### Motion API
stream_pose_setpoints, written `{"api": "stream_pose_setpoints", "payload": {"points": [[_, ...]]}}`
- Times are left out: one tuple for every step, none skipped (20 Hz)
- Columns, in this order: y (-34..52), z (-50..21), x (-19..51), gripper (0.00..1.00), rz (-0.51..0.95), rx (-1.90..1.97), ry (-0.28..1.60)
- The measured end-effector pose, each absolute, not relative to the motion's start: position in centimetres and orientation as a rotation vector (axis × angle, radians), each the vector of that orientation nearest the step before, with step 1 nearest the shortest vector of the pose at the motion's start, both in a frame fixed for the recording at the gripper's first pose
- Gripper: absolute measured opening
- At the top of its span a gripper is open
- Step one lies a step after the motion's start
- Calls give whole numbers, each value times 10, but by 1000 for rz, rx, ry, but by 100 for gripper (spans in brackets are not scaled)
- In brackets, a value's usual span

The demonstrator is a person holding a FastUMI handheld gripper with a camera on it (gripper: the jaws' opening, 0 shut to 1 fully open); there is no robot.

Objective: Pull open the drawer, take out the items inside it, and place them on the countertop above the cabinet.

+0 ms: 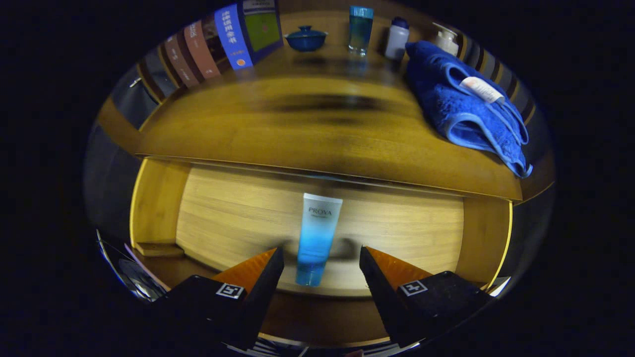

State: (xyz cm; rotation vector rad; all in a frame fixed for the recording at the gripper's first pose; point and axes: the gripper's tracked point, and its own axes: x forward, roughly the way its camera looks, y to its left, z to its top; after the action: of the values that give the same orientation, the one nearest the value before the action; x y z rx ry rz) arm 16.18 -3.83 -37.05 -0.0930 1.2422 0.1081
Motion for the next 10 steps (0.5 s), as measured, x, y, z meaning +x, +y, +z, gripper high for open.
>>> {"api": "stream_pose_setpoints", "payload": {"points": [[-37,-378,163,98,98,-90,1259],[-34,-384,162,98,96,-79,1280],[-35,-388,160,98,91,-69,1300],[-32,-395,158,96,91,-63,1321],[-28,-403,157,93,89,-60,1343],[-28,-410,156,87,84,-68,1361],[-29,-416,155,84,75,-81,1377],[-29,-416,153,84,67,-89,1401],[-27,-419,161,77,73,-79,1396],[-30,-419,169,71,57,-93,1394]]}}
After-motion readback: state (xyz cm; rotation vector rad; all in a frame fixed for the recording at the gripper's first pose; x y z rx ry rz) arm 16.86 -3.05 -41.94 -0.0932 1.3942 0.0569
